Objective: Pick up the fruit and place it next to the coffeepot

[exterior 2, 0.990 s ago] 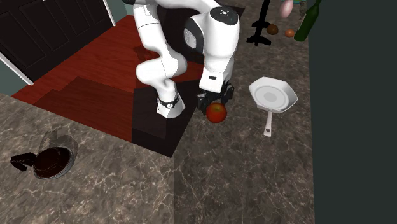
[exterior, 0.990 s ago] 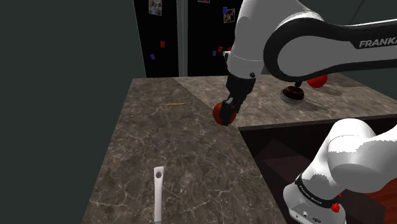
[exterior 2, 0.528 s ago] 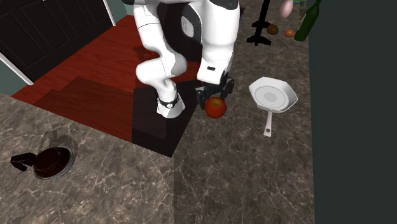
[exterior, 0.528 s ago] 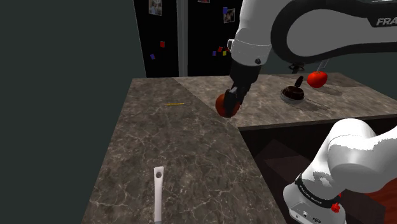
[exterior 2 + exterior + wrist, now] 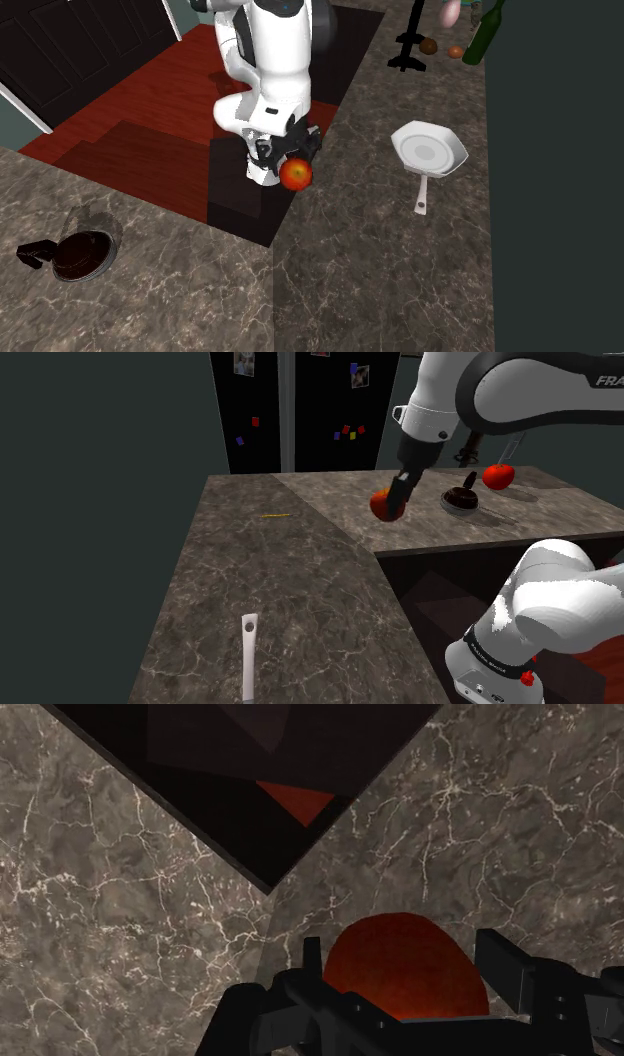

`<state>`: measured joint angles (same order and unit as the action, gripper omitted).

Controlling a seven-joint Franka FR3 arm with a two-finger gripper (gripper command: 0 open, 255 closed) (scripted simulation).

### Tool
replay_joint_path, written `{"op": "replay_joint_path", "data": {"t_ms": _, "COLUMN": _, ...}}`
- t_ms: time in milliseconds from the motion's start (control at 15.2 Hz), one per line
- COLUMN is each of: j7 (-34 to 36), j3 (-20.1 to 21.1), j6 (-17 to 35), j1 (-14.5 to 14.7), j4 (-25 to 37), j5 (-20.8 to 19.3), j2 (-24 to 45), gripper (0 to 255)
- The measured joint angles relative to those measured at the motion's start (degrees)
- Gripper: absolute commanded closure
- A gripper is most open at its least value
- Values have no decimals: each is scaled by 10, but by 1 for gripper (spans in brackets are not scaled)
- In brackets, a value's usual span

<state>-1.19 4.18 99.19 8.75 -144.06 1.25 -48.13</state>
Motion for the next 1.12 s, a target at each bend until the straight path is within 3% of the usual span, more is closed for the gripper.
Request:
{"op": "replay_joint_path", "data": {"t_ms": 528, "j7": -105, "j3": -102, "j6": -23, "j1": -45, "j4": -32, "j5": -74, "j2": -58, "gripper": 255}}
{"op": "replay_joint_path", "data": {"t_ms": 1122, "j7": -237, "j3": -234, "j6": -25, "j1": -99, "j4": -5, "j5": -168, "j2": -48, "gripper": 255}}
